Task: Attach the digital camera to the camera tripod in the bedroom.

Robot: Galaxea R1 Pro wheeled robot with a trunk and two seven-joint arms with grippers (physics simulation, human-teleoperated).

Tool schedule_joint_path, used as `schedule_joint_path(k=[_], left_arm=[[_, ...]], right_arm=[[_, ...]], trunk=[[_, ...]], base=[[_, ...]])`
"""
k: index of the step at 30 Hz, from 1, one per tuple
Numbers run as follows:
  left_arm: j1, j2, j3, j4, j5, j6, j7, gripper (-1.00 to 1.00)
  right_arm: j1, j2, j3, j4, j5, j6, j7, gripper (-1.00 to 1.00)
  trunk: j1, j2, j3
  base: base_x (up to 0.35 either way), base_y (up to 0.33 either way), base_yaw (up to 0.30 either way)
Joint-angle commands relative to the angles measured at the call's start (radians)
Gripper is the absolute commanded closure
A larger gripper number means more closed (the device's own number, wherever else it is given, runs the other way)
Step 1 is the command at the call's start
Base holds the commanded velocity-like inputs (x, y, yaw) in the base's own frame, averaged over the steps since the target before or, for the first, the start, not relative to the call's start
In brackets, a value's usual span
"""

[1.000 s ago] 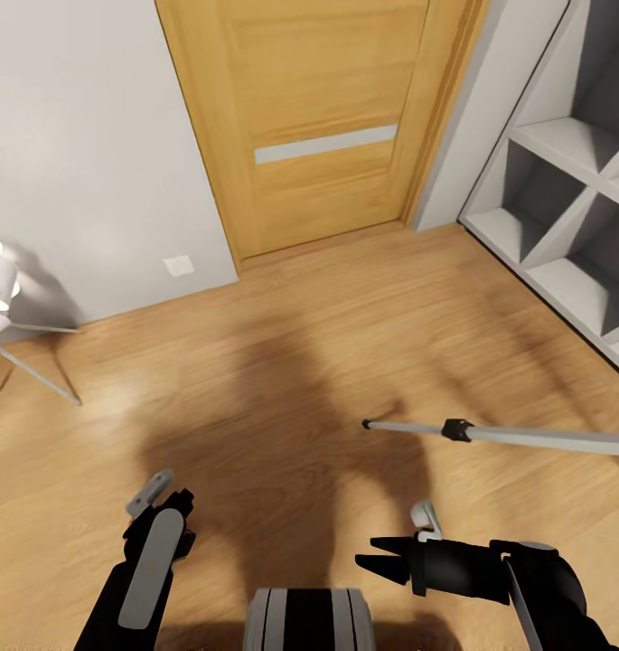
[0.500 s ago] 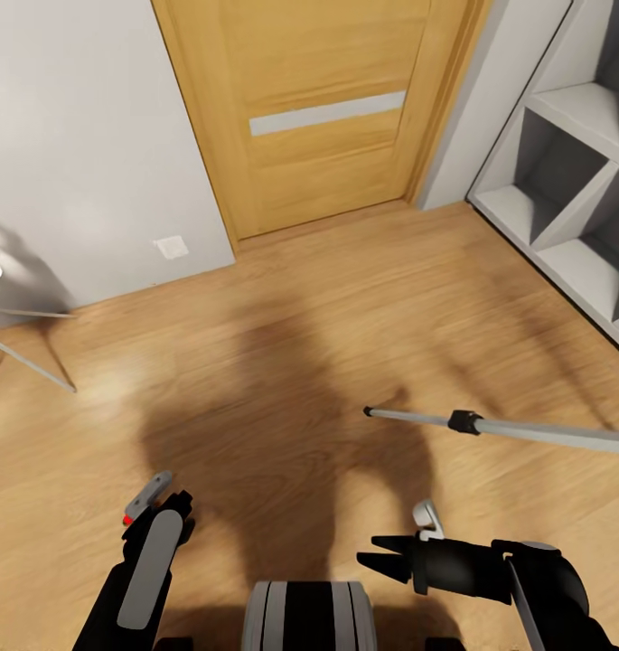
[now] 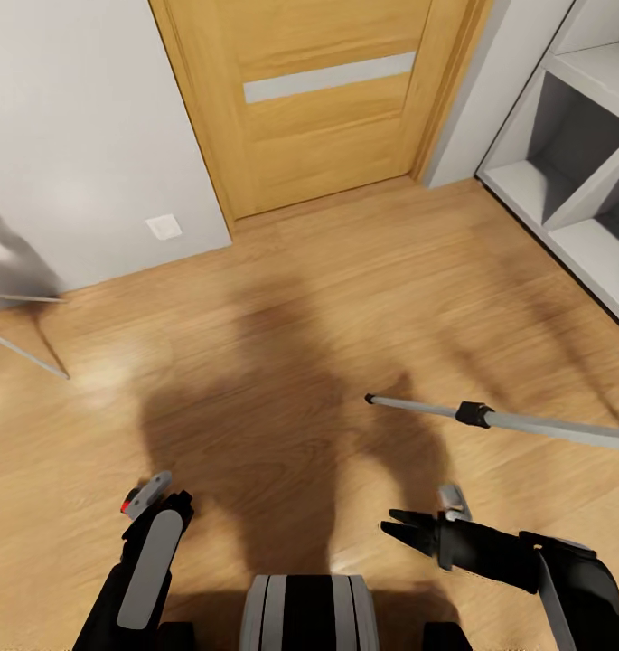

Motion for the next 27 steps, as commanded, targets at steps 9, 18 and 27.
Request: schedule_joint_path(k=[9, 18, 27], left_arm=[[0.0, -0.001, 0.001, -0.001, 0.002, 0.009, 0.004, -1.0], [0.0, -0.001, 0.001, -0.002, 0.002, 0.009, 0.005, -1.0], [0.0, -0.001, 0.001, -0.005, 0.002, 0.009, 0.005, -1.0]], right_arm=[[-0.011, 0.002, -0.094, 0.001, -0.026, -0.061, -0.038, -1.0], [-0.01, 0.006, -0.087, 0.002, -0.023, -0.074, -0.1, -1.0], [-0.01, 0.005, -0.086, 0.001, -0.023, -0.074, -0.103, -1.0]], trunk=[[0.004, -0.002, -0.035], [0.008, -0.004, -0.07], [0.011, -0.006, -0.093]], base=[[0.0, 0.0, 0.0], [0.0, 0.0, 0.0], [0.0, 0.0, 0.0]])
